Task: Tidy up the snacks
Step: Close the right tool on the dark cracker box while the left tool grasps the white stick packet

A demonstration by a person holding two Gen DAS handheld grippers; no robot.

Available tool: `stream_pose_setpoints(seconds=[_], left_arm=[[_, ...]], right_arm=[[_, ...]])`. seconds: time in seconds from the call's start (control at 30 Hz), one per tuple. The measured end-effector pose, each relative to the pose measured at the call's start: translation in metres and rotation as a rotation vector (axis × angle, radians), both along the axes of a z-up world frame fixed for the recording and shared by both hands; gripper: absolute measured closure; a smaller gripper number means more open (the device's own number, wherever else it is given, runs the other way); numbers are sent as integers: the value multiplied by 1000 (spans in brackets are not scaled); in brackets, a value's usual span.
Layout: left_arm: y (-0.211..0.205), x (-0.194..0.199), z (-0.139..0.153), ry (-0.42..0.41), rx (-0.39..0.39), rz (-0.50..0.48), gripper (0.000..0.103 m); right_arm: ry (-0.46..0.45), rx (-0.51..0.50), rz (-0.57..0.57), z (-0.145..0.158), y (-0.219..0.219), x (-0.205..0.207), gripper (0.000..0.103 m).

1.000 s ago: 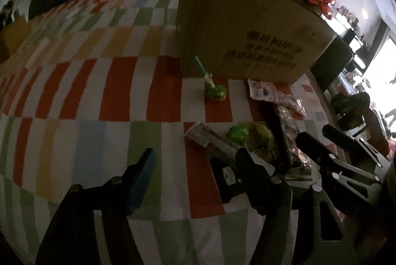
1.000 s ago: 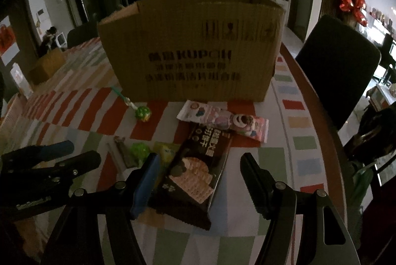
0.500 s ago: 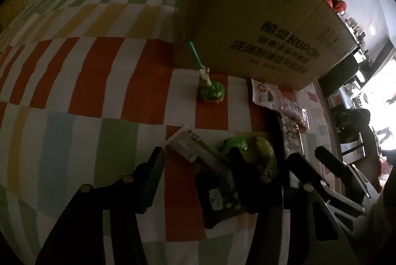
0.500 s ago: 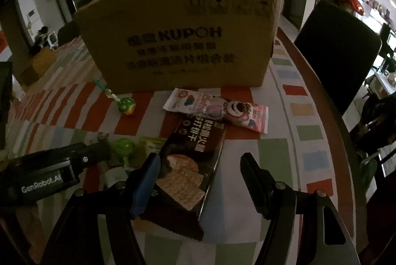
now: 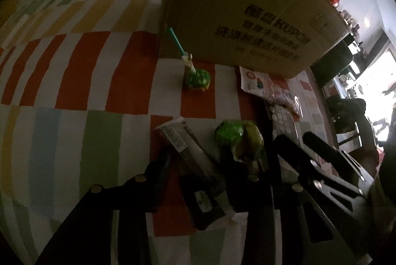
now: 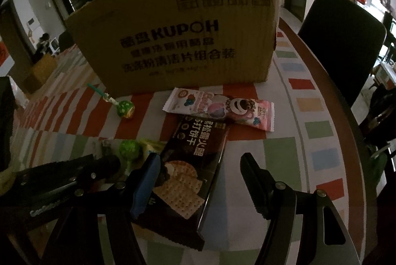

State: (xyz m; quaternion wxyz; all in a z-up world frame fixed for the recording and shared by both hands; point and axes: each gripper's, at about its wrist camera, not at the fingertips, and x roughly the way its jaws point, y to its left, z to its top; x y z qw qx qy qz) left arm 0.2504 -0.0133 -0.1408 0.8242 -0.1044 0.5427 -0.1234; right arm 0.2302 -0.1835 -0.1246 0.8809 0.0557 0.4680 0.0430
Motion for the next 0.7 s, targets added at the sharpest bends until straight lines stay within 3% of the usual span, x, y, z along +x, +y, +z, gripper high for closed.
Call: stream_pose_setpoints(seconds=[0.43,0.57,0.7], left_arm=[[-2,8,-4,1,-2,-33,74],[-3,11,-4,2,-22,-38,79],[-3,11,-2,-4,-31,-42,81]], right_arm=[[55,0,-2,-14,7,26,35],[52,-14,-1,-12,6,27,48],[46,-11,8,-11,7,23,50]])
